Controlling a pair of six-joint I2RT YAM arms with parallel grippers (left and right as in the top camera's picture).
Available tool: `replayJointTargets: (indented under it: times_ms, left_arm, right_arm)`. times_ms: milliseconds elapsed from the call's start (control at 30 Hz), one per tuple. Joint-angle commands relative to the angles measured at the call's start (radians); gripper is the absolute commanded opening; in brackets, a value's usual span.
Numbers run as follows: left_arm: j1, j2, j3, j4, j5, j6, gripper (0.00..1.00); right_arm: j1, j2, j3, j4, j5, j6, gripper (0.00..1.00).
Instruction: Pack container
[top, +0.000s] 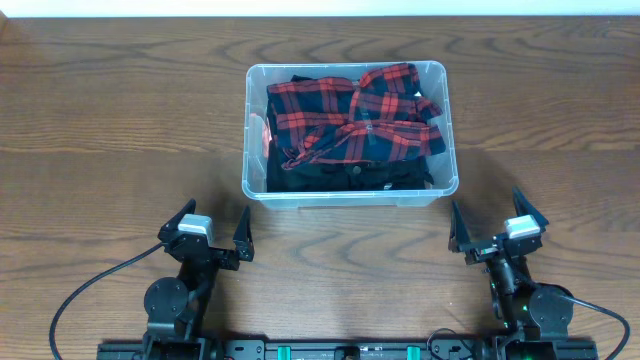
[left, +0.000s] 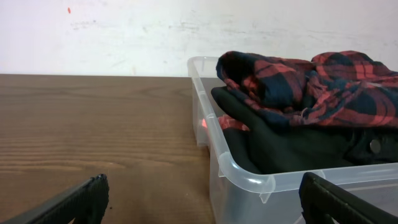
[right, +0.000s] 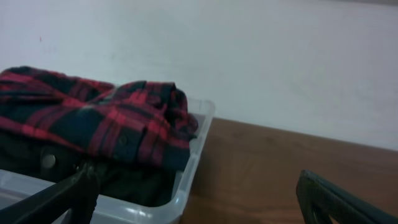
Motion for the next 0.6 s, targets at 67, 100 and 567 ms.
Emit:
replayJointTargets:
  times_ms: [67, 100, 567]
  left_arm:
    - [0.005, -0.006, -0.028, -0.014, 0.003, -0.005, 0.98]
    - [0.005, -0.006, -0.028, -0.014, 0.003, -0.005, 0.98]
    - [0.005, -0.006, -0.028, -0.014, 0.003, -0.005, 0.98]
  right_arm:
    - [-0.021, -0.011, -0.003, -0.098, 0.018, -0.014, 0.99]
    - [-0.021, -0.010, -0.003, -0.117, 0.021, -0.012, 0.99]
    - [-0.021, -0.010, -0.003, -0.116, 0.036, -0.012, 0.99]
